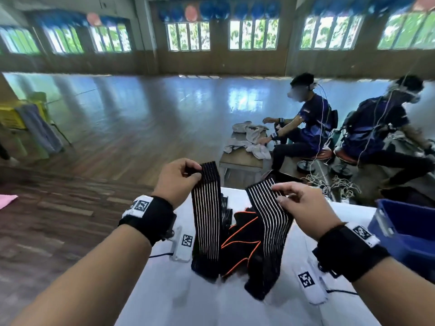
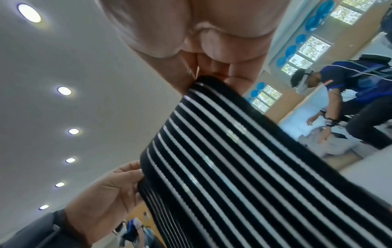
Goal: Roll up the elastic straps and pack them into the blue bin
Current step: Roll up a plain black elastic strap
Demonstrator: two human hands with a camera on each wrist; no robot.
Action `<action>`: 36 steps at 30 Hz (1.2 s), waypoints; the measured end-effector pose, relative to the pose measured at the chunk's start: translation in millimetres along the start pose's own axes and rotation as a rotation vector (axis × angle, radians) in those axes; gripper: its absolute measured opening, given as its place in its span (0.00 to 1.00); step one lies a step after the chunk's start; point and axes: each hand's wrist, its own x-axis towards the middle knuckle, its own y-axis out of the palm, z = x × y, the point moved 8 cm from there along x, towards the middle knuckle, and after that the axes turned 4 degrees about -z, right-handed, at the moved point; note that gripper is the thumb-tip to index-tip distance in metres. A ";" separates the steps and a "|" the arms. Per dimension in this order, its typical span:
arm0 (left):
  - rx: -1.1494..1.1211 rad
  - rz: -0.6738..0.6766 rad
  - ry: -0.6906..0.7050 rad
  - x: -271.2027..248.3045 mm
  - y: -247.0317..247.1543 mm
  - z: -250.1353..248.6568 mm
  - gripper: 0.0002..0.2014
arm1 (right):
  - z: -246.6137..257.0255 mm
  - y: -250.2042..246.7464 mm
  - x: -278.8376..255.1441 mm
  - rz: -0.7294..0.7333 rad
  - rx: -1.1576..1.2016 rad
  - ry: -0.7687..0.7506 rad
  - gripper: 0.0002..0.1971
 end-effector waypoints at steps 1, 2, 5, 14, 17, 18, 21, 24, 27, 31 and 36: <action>-0.019 0.008 0.020 6.2 9.0 -19.6 0.14 | 13.0 -12.4 8.8 -0.013 0.025 -0.031 0.19; -0.040 0.017 0.036 10.9 18.7 -39.1 0.14 | 24.2 -25.1 16.8 -0.026 0.051 -0.056 0.19; -0.098 0.055 0.085 21.9 51.4 -90.9 0.13 | 47.4 -58.4 34.8 -0.029 0.194 -0.075 0.17; -0.372 0.169 0.050 17.9 142.7 -172.4 0.11 | 56.0 -129.4 43.8 -0.119 0.337 -0.056 0.15; -0.434 0.203 0.023 11.6 171.2 -183.8 0.09 | 42.2 -143.9 36.6 -0.146 0.339 -0.032 0.15; -0.440 0.209 0.025 10.1 180.0 -186.8 0.07 | 37.2 -147.7 34.6 -0.153 0.338 -0.025 0.15; -0.416 0.222 0.047 7.4 201.0 -193.0 0.08 | 23.1 -160.7 31.2 -0.190 0.323 0.004 0.15; -0.413 0.251 0.072 1.6 218.7 -200.0 0.10 | 11.5 -173.7 30.0 -0.219 0.315 0.016 0.14; -0.416 0.245 0.096 -1.7 229.1 -205.6 0.09 | 5.0 -185.4 27.9 -0.241 0.247 -0.014 0.14; -0.409 0.266 0.121 -6.5 241.8 -214.6 0.08 | 1.5 -201.8 23.4 -0.298 0.166 -0.050 0.13; -0.435 0.255 0.144 -8.8 248.3 -222.4 0.08 | -3.8 -214.2 21.2 -0.370 0.129 -0.082 0.11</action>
